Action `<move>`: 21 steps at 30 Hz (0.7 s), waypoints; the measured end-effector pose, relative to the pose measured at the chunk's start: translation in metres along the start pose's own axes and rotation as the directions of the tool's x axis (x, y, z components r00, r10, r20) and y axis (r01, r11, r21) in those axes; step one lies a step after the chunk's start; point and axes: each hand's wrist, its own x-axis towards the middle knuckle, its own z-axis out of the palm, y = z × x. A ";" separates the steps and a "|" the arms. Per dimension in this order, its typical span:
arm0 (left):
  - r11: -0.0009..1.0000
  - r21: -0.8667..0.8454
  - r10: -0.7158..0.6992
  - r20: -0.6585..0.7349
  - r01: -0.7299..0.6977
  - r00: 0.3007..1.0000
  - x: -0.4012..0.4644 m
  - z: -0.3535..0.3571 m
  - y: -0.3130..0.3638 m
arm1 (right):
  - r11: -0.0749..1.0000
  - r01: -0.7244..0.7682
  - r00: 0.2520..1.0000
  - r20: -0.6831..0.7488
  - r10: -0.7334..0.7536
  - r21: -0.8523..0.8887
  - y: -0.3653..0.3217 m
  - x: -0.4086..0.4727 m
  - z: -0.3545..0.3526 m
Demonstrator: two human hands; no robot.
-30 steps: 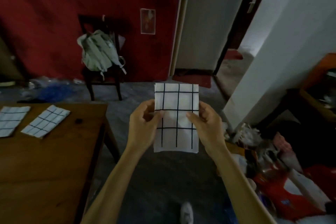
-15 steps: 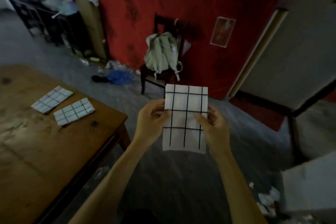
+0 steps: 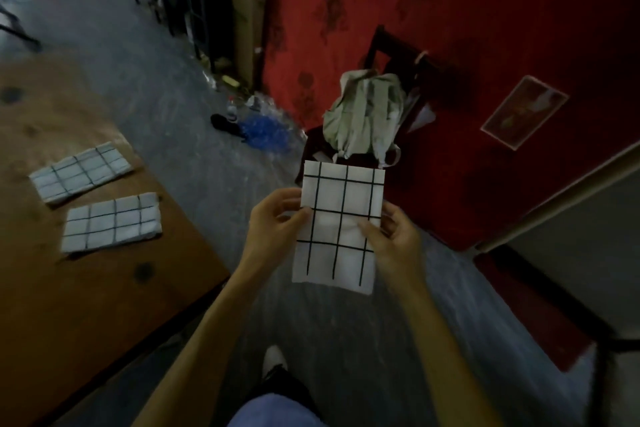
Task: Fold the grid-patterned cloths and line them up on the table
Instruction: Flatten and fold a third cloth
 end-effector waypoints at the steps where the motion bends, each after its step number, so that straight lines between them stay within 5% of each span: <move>1: 0.999 -0.009 -0.031 -0.009 0.031 0.999 0.022 0.001 -0.004 | 1.000 -0.001 1.000 0.014 0.001 -0.025 -0.003 0.026 0.004; 12: 0.998 0.008 -0.065 -0.295 0.070 0.953 0.197 -0.050 -0.004 | 0.999 0.000 0.956 0.292 0.009 -0.032 -0.024 0.254 0.119; 21: 0.987 0.027 -0.093 -0.705 0.157 0.703 0.294 -0.136 -0.025 | 0.998 0.049 0.698 0.714 -0.063 0.040 -0.029 0.385 0.284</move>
